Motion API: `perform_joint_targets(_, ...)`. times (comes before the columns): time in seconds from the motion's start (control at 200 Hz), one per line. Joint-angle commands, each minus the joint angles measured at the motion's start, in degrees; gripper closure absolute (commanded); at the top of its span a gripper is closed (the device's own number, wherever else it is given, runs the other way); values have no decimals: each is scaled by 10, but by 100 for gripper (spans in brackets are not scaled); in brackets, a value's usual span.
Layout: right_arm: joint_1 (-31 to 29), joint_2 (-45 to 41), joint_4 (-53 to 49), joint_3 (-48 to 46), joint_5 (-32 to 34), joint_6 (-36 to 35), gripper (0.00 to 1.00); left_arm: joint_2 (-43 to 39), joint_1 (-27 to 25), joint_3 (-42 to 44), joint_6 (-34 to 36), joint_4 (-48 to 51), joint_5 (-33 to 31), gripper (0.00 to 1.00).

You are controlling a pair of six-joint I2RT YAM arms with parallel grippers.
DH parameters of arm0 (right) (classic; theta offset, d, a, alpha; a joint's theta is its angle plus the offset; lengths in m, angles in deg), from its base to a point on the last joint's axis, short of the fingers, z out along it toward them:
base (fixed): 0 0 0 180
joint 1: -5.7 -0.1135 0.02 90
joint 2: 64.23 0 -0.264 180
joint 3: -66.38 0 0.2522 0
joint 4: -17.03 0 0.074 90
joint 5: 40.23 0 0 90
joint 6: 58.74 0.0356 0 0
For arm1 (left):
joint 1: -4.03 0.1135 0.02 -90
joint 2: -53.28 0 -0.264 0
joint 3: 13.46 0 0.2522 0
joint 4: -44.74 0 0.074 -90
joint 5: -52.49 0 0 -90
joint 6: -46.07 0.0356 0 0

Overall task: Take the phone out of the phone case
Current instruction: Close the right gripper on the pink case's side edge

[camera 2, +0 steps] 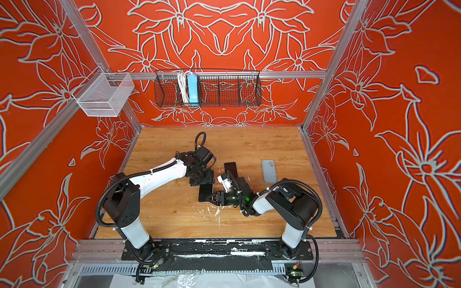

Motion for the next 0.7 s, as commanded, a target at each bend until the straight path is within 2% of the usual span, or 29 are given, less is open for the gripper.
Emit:
perform_joint_targets(0.0, -6, -3, 26, 6, 11, 8, 51, -18, 3, -9, -10, 1, 6, 60)
perform_joint_targets(0.195, -11, 2, 36, 8, 14, 19, 69, -20, 5, -8, -11, -3, 6, 60)
perform_joint_targets(0.696, -16, 11, 66, 5, 27, 47, 91, -31, 12, 3, -12, -10, 2, 60)
